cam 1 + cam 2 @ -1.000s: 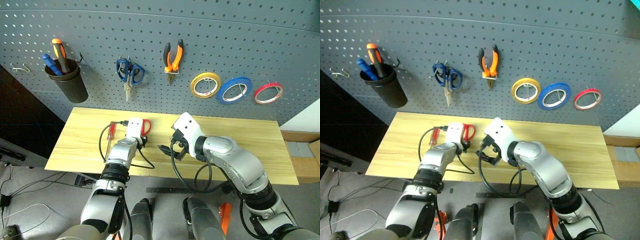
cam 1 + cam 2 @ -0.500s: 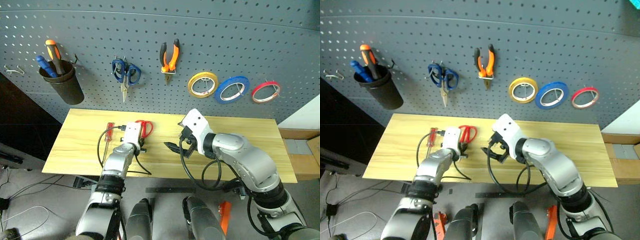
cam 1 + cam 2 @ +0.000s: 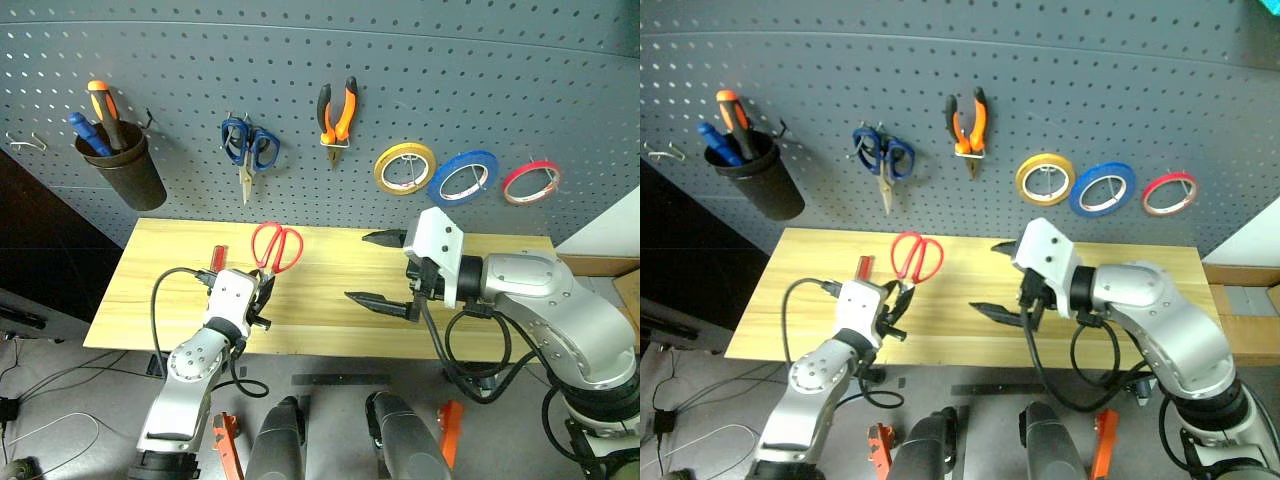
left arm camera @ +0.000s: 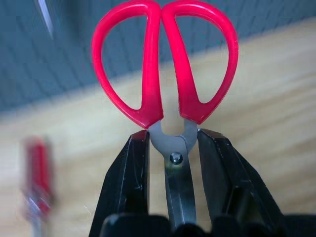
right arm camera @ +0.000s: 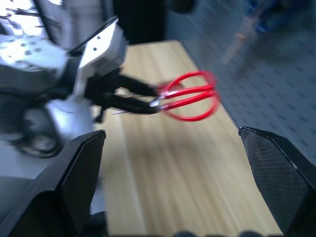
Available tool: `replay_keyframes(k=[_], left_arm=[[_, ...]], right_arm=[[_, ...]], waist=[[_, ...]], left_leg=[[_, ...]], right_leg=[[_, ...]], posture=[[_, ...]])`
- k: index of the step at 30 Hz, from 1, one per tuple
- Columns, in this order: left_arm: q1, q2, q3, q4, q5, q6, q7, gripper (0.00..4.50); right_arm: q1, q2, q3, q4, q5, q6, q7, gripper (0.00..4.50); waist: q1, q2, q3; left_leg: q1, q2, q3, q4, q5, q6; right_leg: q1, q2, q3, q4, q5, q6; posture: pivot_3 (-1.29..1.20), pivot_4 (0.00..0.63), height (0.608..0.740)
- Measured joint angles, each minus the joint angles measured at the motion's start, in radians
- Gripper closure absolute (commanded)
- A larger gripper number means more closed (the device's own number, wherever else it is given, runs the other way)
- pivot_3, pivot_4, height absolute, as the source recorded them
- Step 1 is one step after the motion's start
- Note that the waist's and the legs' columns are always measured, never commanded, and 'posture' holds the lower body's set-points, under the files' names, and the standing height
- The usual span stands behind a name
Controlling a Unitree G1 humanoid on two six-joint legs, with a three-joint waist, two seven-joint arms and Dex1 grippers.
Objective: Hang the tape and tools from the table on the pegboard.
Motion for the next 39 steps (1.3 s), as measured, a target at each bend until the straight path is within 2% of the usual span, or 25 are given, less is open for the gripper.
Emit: replay_keyframes(k=[7,13,19,33,39], left_arm=[[-0.008,0.033,0.059,-0.063,0.026,-0.155,0.008,3.41],[-0.098,0.034,0.095,-0.112,0.021,-0.154,0.018,3.41],[-0.217,0.045,0.157,-0.111,0.010,-0.068,0.041,3.41],[-0.273,0.056,0.087,0.059,0.020,-0.032,-0.022,3.41],[-0.292,0.056,0.087,0.109,0.030,-0.039,-0.001,3.41]], right_arm=[[-0.024,-0.047,-0.012,0.067,0.007,-0.066,0.036,0.00],[-0.041,-0.060,-0.013,0.117,-0.003,-0.115,0.043,0.00],[-0.054,-0.059,-0.011,0.142,-0.011,-0.134,0.030,0.00],[-0.125,-0.032,0.007,0.195,-0.041,-0.157,0.028,0.00],[-0.178,0.021,0.009,0.236,-0.055,-0.182,0.000,0.00]], waist=[[0.001,0.000,0.000],[0.002,0.000,0.000],[0.002,0.000,0.000],[0.001,0.000,0.000],[0.000,0.000,0.000]], left_leg=[[0.000,-0.001,0.000,0.000,0.000,0.000],[0.000,-0.003,0.000,-0.001,0.000,0.000],[0.000,-0.004,0.000,-0.001,0.000,0.000],[0.000,-0.003,0.000,-0.001,0.000,0.000],[0.000,-0.003,0.000,-0.001,0.000,0.000]], right_leg=[[0.000,0.000,0.000,-0.001,0.000,0.000],[0.000,0.001,0.000,-0.001,0.000,0.000],[0.000,0.001,-0.001,0.000,0.000,0.000],[0.000,0.001,-0.001,0.001,0.000,0.000],[-0.001,0.001,-0.001,0.001,0.000,0.000]], posture=[[-0.09,0.274,0.740],[-0.08,0.265,0.740],[-0.09,0.264,0.740],[-0.11,0.273,0.740],[-0.11,0.277,0.740]])
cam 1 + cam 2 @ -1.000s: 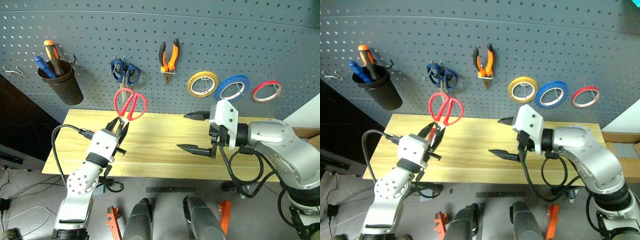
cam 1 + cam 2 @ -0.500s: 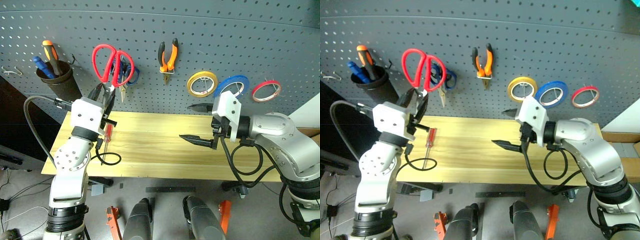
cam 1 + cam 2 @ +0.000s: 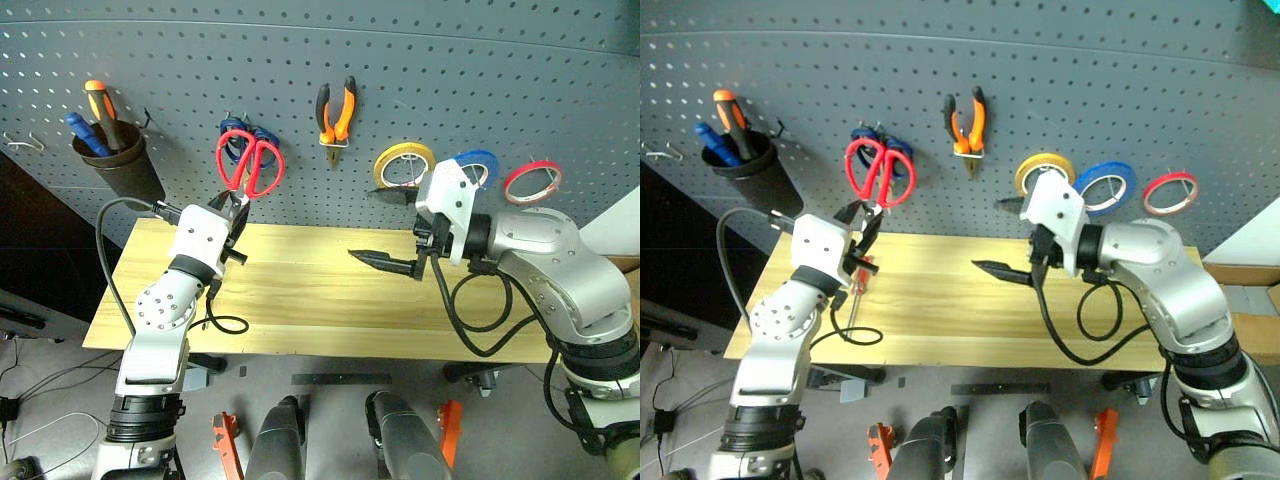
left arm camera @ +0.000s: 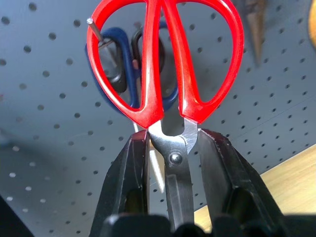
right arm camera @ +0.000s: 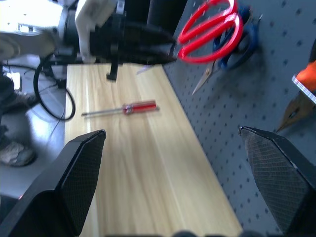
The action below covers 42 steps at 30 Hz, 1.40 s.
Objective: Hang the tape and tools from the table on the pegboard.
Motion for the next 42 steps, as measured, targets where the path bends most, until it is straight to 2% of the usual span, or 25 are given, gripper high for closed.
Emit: replay_keyframes(k=[4,6,9,14,15,19,22,26,30,36,42], left_arm=[[-0.010,0.000,-0.001,0.031,0.012,0.000,0.002,3.41],[-0.012,-0.003,-0.003,0.033,0.012,0.001,0.004,2.68],[-0.012,-0.016,-0.006,0.034,0.012,0.007,0.009,1.88],[-0.008,-0.024,-0.015,0.031,0.013,0.026,0.012,0.22],[0.004,-0.023,-0.019,0.022,0.014,0.037,0.008,0.05],[0.069,-0.024,-0.043,0.017,0.012,0.104,-0.010,0.05],[0.098,-0.025,-0.034,0.033,-0.010,0.237,-0.020,0.05],[0.047,-0.066,0.063,0.101,-0.075,0.487,0.048,0.05],[-0.053,-0.051,0.124,0.187,-0.100,0.629,0.092,0.05],[-0.214,0.014,0.134,0.427,-0.101,0.694,0.119,0.05],[-0.332,0.024,0.122,0.645,-0.102,0.659,0.107,0.05]], right_arm=[[-0.051,0.058,-0.009,0.033,-0.002,-0.021,-0.042,0.00],[-0.069,0.084,-0.015,0.049,-0.003,-0.026,-0.062,0.00],[-0.086,0.118,-0.017,0.059,-0.003,-0.028,-0.087,0.00],[-0.087,0.126,-0.017,0.058,-0.002,-0.026,-0.103,0.00],[-0.081,0.127,-0.017,0.051,0.000,-0.018,-0.108,0.00],[-0.030,0.137,-0.015,0.019,0.012,0.043,-0.145,0.00],[0.054,0.202,0.018,-0.041,0.022,0.189,-0.245,0.00],[0.084,0.389,0.021,-0.058,0.060,0.422,-0.416,0.00],[0.041,0.536,0.014,0.002,0.046,0.542,-0.554,0.00],[-0.033,0.591,0.062,0.134,-0.024,0.565,-0.637,0.00],[-0.089,0.611,0.075,0.194,-0.056,0.557,-0.647,0.00]], waist=[[0.000,0.000,0.000],[0.000,0.000,0.000],[0.000,0.000,0.000],[0.000,0.000,0.000],[-0.001,0.000,0.000],[-0.001,0.000,0.000],[-0.002,0.001,0.001],[-0.005,0.003,0.014],[-0.005,0.004,0.025],[-0.004,0.004,0.048],[-0.004,0.006,0.067]], left_leg=[[0.000,0.000,0.000,0.000,0.000,0.000],[0.000,0.001,0.000,0.000,0.000,0.000],[0.000,0.001,0.000,0.000,0.000,0.000],[0.000,0.001,0.000,0.000,0.000,0.000],[0.000,0.001,0.000,0.000,0.000,0.000],[0.000,0.002,0.000,0.000,0.000,0.000],[0.001,0.004,-0.001,-0.001,0.000,0.000],[0.001,0.002,-0.001,0.001,0.001,0.000],[0.001,0.001,-0.002,0.001,0.001,0.000],[-0.001,0.000,0.000,-0.003,0.001,0.000],[-0.001,0.001,0.000,-0.004,0.000,0.000]], right_leg=[[0.000,0.000,0.000,0.000,0.000,0.000],[0.000,-0.001,0.000,0.000,0.000,0.000],[0.000,-0.001,0.000,0.000,0.000,0.000],[0.000,-0.001,0.000,0.000,0.000,0.000],[0.000,-0.001,0.000,0.000,0.000,0.000],[0.000,-0.001,0.000,0.001,0.000,0.000],[-0.001,0.000,0.000,0.002,0.000,0.000],[-0.001,0.002,0.000,0.003,0.000,0.000],[-0.001,0.002,-0.001,0.002,0.000,0.000],[-0.004,0.000,-0.001,0.001,-0.001,0.000],[-0.005,0.000,-0.001,0.001,-0.001,0.001]], posture=[[-0.11,0.278,0.740],[-0.11,0.279,0.740],[-0.11,0.279,0.740],[-0.11,0.284,0.740],[-0.11,0.284,0.740],[-0.11,0.299,0.740],[-0.11,0.314,0.740],[-0.11,0.347,0.740],[-0.11,0.380,0.740],[-0.11,0.405,0.740],[-0.14,0.419,0.740]])
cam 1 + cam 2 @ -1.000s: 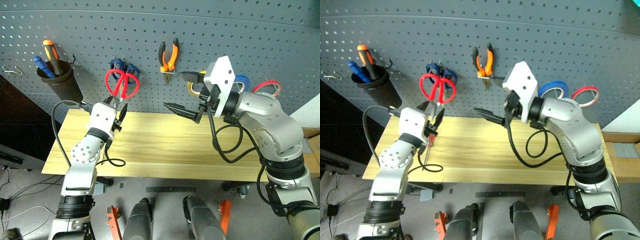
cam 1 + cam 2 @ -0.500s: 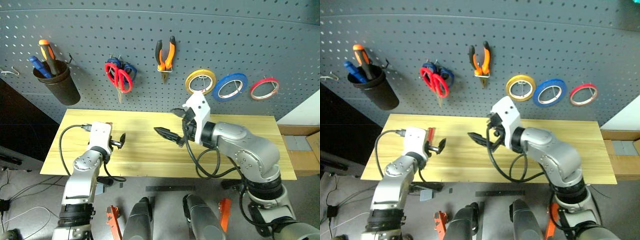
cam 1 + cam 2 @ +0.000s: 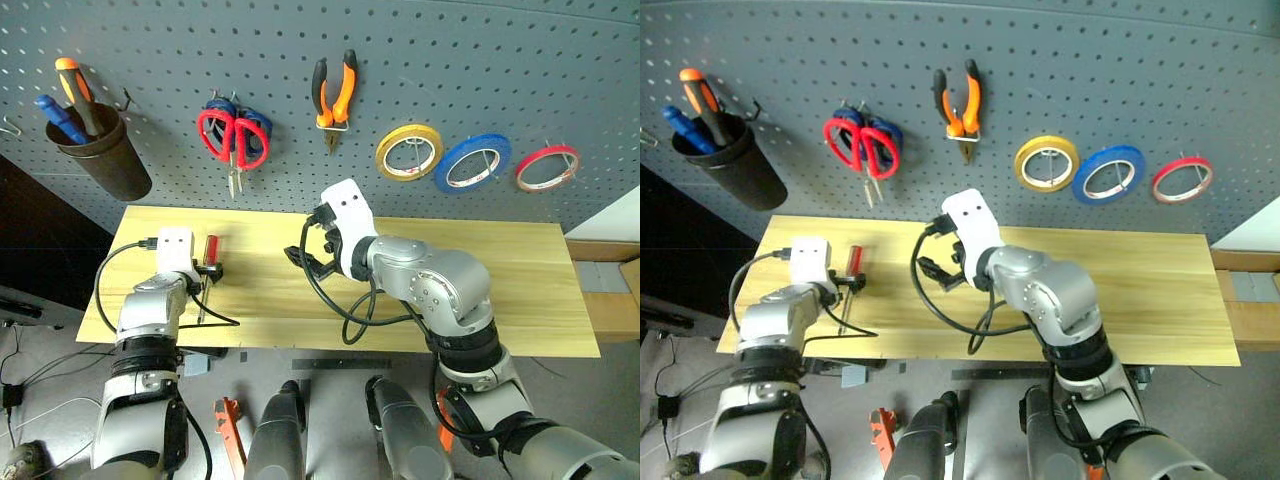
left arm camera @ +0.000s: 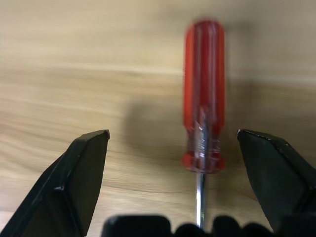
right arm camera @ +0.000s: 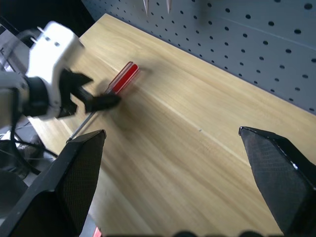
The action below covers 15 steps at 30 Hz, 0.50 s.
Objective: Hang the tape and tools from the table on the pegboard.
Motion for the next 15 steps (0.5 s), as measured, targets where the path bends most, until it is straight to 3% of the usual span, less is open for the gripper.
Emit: replay_keyframes(k=[2,5,14,15], left_arm=[[-0.025,-0.001,-0.001,0.042,-0.001,-0.019,0.000,0.05],[-0.058,-0.001,-0.001,0.112,-0.003,-0.060,0.000,0.64],[-0.036,0.001,0.012,0.129,-0.021,-0.117,0.004,3.66],[-0.026,0.002,0.016,0.119,-0.022,-0.117,0.004,3.69]], right_arm=[[-0.013,0.001,0.007,0.000,-0.004,0.000,0.003,0.00],[-0.025,-0.001,0.021,-0.002,-0.006,0.000,0.010,0.00],[-0.068,-0.042,0.045,-0.014,-0.014,-0.009,0.045,0.00],[-0.070,-0.046,0.046,-0.014,-0.015,-0.013,0.048,0.00]], waist=[[-0.001,0.000,0.000],[-0.003,0.001,0.001],[-0.014,0.000,0.000],[-0.015,0.000,0.000]], left_leg=[[0.000,0.000,0.001,0.000,0.000,0.000],[0.000,0.000,0.001,0.000,0.000,0.000],[0.000,0.001,0.001,0.000,0.000,0.000],[0.000,0.002,0.001,0.000,0.000,0.000]], right_leg=[[0.000,0.000,0.001,0.000,0.000,0.000],[0.000,0.000,0.001,0.000,0.000,0.000],[0.000,0.000,0.001,0.000,0.000,0.000],[0.000,-0.001,0.001,0.000,0.000,0.000]], posture=[[-0.15,0.417,0.740],[-0.16,0.413,0.740],[-0.16,0.368,0.740],[-0.16,0.364,0.740]])
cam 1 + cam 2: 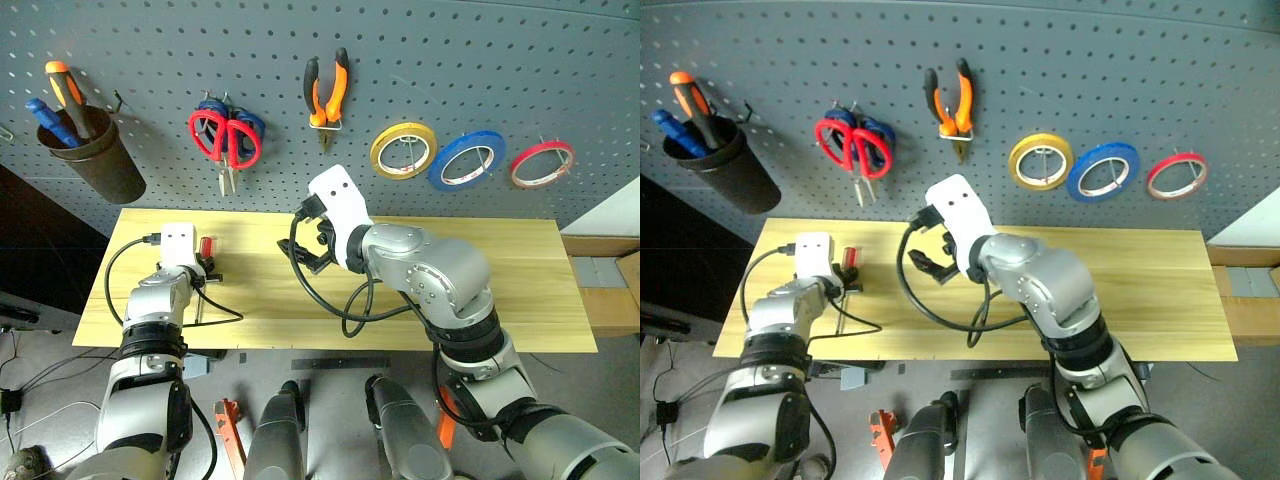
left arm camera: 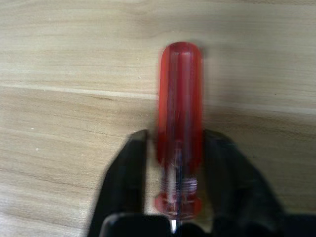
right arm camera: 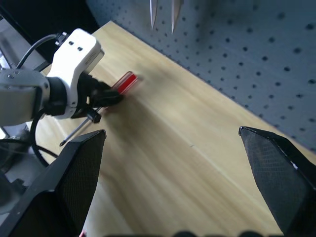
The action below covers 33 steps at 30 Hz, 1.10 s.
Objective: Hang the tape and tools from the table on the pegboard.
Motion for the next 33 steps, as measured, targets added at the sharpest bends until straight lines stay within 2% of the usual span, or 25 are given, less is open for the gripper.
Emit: replay_keyframes(k=[6,10,16,19,24,29,33], left_arm=[[0.115,0.001,0.021,-0.133,-0.016,0.003,0.017,3.69],[0.245,-0.011,0.036,-0.292,-0.026,0.011,0.040,3.69],[0.386,-0.041,0.059,-0.589,-0.056,-0.017,0.040,3.69],[0.420,-0.054,0.054,-0.707,-0.065,-0.078,0.020,3.69],[0.368,-0.016,0.044,-0.848,-0.064,-0.209,-0.031,3.69],[0.217,0.065,0.057,-0.842,-0.061,-0.308,-0.055,3.69],[0.082,0.088,0.060,-0.785,-0.065,-0.376,-0.071,3.69]], right_arm=[[-0.027,-0.043,0.015,-0.030,-0.003,-0.029,0.052,0.00],[-0.022,-0.114,0.017,-0.130,0.024,-0.079,0.142,0.00],[0.026,-0.200,0.011,-0.204,0.049,-0.280,0.278,0.00],[0.026,-0.225,-0.032,-0.204,0.082,-0.330,0.340,0.00],[0.014,-0.230,-0.058,-0.184,0.099,-0.391,0.388,0.00],[0.005,-0.228,-0.059,-0.124,0.090,-0.449,0.394,0.00],[-0.023,-0.223,-0.060,-0.087,0.080,-0.491,0.395,0.00]], waist=[[-0.012,0.000,0.000],[-0.011,-0.001,-0.001],[-0.006,-0.002,-0.001],[-0.002,-0.005,-0.003],[0.007,-0.006,-0.006],[0.014,-0.009,-0.009],[0.018,-0.014,-0.013]], left_leg=[[0.000,0.001,0.000,-0.001,0.000,0.000],[-0.002,0.001,-0.001,-0.001,-0.001,-0.001],[-0.002,0.000,0.000,-0.001,-0.001,-0.001],[-0.002,0.000,0.000,-0.001,0.000,-0.001],[-0.002,-0.001,0.001,-0.001,0.000,-0.001],[-0.002,-0.002,0.000,0.000,0.000,-0.002],[-0.003,-0.003,0.000,0.000,0.001,-0.003]], right_leg=[[0.000,-0.001,0.001,-0.001,0.000,0.000],[-0.001,-0.002,0.000,-0.002,0.000,0.000],[-0.001,-0.003,0.000,-0.002,0.000,0.000],[-0.001,-0.003,0.000,-0.002,0.000,0.000],[-0.001,-0.002,0.000,-0.001,0.000,0.000],[-0.001,-0.002,-0.001,-0.001,0.000,0.000],[-0.002,-0.002,-0.002,-0.002,0.000,0.000]], posture=[[-0.14,0.346,0.740],[-0.14,0.336,0.740],[-0.12,0.310,0.740],[-0.10,0.287,0.740],[-0.08,0.244,0.740],[-0.07,0.216,0.740],[-0.08,0.211,0.740]])
